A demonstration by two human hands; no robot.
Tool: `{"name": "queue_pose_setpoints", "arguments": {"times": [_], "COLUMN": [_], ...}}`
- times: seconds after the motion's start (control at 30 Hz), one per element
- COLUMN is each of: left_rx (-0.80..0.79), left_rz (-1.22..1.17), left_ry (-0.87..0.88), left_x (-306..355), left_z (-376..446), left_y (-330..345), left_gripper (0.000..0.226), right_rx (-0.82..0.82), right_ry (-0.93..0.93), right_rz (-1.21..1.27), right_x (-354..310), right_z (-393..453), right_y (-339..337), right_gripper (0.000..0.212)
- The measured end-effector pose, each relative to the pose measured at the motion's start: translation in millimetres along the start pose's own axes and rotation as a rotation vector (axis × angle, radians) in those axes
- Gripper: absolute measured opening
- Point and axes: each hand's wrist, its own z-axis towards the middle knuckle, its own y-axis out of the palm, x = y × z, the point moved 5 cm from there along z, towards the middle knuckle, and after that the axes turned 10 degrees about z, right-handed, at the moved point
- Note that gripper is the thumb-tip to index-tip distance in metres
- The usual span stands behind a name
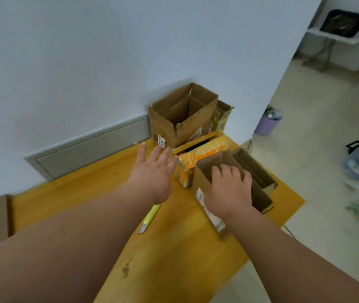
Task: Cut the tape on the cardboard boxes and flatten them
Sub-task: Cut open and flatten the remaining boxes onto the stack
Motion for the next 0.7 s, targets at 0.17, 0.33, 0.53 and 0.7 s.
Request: {"name": "queue_pose_setpoints", "arguments": {"times": [0.17,0.33,0.53,0.7], "left_rx": [0.026,0.041,0.094,-0.007], "left_rz": [-0.008,-0.030,-0.127,-0.246], "left_ry": [0.106,0.108,-0.005,0.046], "left_x": [35.1,46.0,31.8,21.4], "left_z": [3.5,0.5,2.7,-4.5], "left_y": [-8.1,-7.1,-26.8,-52.6], "left_gripper": [0.081,0.088,0.094,0.064], "right_rx": [-0.211,-0.165,-0.234,-0.459], "right_ry": [0.083,0.099,-0.027,-0.223], "right_rz": [-0.026,0.082,0.217,0.216], "right_x": [30.2,41.2,48.5,34.5], "right_z": [-33.3,-41.0,-20.1,-6.4], "right_y": [25.9,29.2,-12.8,-64.0], "right_gripper": [0.018,0.021,0.012,0.015]}}
